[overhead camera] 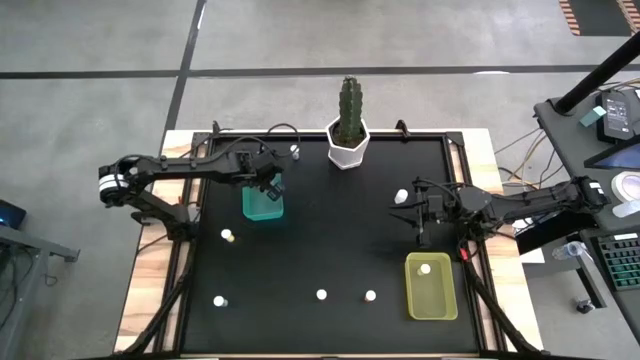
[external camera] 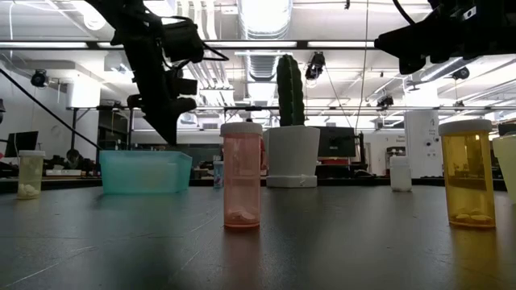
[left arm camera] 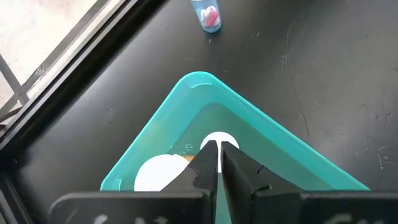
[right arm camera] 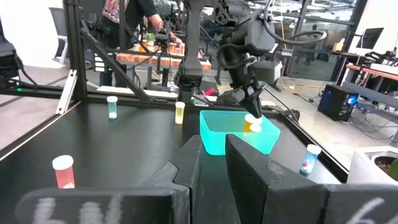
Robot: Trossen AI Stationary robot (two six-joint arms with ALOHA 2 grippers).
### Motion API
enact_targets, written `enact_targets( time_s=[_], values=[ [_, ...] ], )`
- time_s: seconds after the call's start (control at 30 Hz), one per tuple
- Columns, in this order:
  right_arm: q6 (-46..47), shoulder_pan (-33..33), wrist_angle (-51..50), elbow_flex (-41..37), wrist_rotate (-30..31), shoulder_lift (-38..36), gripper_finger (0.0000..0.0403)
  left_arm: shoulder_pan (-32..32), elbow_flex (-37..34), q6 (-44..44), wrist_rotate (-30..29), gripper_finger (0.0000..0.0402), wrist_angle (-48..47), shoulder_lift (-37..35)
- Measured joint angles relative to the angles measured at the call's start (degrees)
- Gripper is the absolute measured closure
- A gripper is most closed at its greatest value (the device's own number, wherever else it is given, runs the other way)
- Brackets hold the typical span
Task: Pick and place medicine bottles into bin by pill shape (circle, oval)
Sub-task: Put the yellow tablet bottle into the yellow bin
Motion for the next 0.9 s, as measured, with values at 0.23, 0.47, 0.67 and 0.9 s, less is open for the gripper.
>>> enact_targets(
  time_s=[0.23,0.47,0.67,0.9],
  values=[
    [0.1,0.0,-0.4,0.0,0.4,0.0,0.0339,-1.0,1.5,0.3,-0.4,0.0401,0.4,-0.5],
    [2.3,0.0,0.3,0.0,0.5,0.0,0.0339,-6.5,2.1,4.7,-0.3,0.0401,5.5,-3.2],
    [4.6,0.0,2.7,0.0,0.5,0.0,0.0339,-13.3,2.0,7.4,-0.2,0.0401,8.8,-6.9],
    [8.3,0.0,2.5,0.0,0.5,0.2,0.0339,-21.1,0.8,15.9,-0.1,0.0401,15.3,-11.2]
  ],
)
